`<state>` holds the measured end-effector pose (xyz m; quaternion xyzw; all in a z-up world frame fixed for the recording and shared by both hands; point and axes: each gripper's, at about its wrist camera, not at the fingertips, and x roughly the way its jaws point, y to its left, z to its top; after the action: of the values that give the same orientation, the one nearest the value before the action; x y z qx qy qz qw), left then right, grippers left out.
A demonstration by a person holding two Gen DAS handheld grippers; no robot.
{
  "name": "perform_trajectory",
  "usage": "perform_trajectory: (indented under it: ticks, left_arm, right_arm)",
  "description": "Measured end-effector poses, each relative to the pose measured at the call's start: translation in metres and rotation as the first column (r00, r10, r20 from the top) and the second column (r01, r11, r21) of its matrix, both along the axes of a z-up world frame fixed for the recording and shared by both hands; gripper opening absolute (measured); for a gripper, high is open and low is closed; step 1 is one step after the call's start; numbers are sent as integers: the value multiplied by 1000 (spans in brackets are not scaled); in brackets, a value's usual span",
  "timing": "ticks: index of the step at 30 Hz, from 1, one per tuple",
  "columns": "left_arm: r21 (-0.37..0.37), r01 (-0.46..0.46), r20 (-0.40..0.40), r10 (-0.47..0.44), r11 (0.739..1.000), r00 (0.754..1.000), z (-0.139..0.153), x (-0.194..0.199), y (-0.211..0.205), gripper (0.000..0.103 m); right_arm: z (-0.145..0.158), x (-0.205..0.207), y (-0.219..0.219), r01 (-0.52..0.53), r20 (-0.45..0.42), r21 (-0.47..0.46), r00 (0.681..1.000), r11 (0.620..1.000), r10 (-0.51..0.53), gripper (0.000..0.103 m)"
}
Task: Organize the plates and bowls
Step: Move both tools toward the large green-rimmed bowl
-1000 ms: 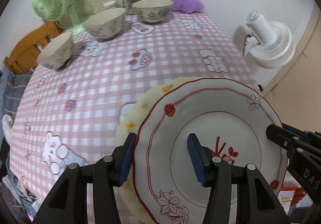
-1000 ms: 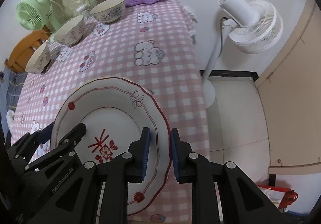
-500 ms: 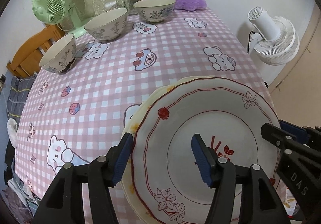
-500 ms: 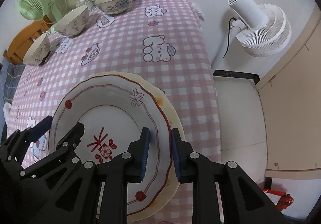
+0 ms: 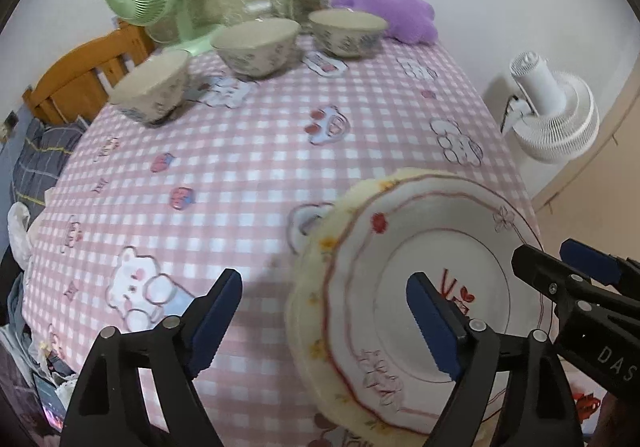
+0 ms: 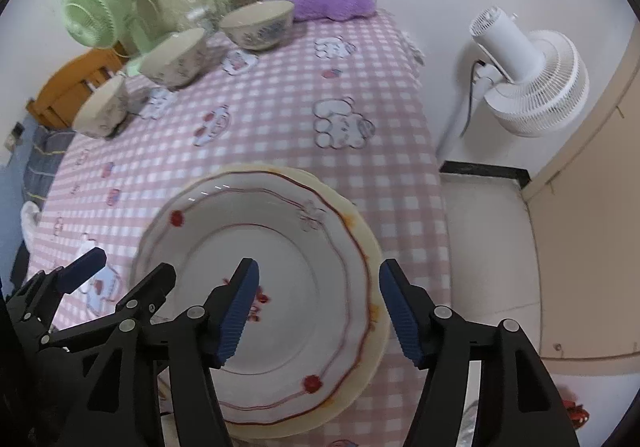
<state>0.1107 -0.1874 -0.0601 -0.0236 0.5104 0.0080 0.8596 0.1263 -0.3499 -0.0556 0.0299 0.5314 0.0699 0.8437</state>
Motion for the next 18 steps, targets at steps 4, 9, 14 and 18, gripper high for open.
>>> perform_trajectory:
  ticks: [4, 9, 14, 18]
  left_arm:
    - [-22, -27, 27, 27, 999, 999, 9, -3, 21, 91]
    - [-33, -7, 40, 8, 999, 999, 12, 3, 50, 91]
    - [-39, 27, 48, -25, 999, 999, 19, 15, 84, 97]
    - [-53, 59, 45, -57, 997, 997, 21, 26, 112, 97]
  right_arm:
    - [9, 0, 14, -9, 28, 29, 1000, 1000, 8, 66]
    - [14, 2, 38, 3, 40, 14, 999, 1000, -3, 68]
    - [23, 3, 70, 36, 53, 18, 998, 999, -37, 69]
    - [29, 5, 96, 76, 53, 0, 996, 997, -76, 71]
